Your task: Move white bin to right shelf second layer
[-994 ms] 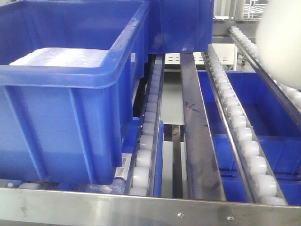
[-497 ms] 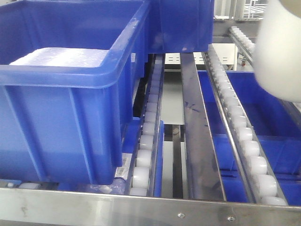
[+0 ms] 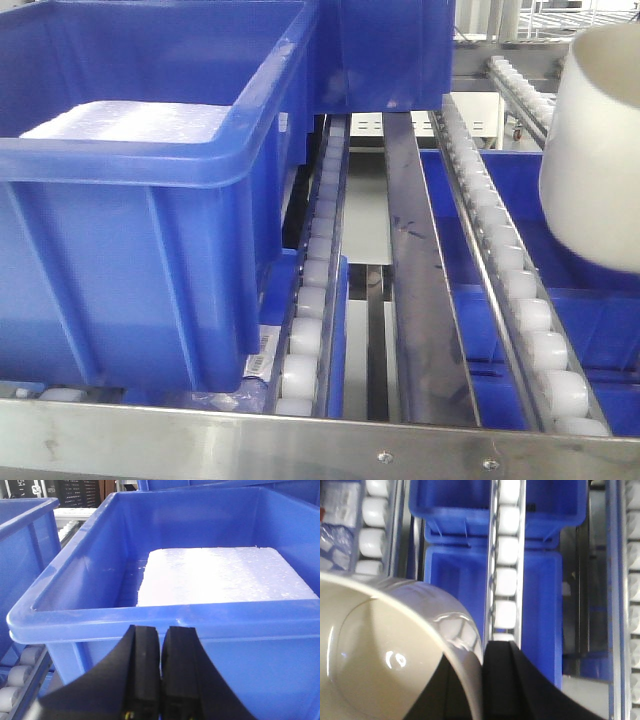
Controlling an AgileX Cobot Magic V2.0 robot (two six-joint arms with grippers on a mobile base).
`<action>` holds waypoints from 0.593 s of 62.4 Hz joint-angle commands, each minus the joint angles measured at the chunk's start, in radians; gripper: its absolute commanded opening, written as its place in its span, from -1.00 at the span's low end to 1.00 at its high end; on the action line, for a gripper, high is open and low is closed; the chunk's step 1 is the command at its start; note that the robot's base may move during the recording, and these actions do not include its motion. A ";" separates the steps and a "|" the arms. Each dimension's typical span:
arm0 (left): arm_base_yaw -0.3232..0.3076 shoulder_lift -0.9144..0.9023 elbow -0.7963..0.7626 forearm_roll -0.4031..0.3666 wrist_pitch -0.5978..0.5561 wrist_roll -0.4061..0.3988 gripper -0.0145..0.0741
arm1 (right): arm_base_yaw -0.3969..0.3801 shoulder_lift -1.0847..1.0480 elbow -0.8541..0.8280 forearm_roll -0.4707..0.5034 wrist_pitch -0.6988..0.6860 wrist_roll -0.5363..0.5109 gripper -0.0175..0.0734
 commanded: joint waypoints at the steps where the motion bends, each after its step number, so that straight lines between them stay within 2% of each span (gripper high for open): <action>1: -0.007 -0.014 0.037 -0.005 -0.085 -0.004 -0.48 | -0.009 -0.007 -0.039 -0.006 -0.050 0.001 -0.49; 37: -0.007 -0.014 0.037 -0.005 -0.085 -0.004 -0.48 | -0.023 0.119 -0.037 -0.008 -0.046 0.001 -0.49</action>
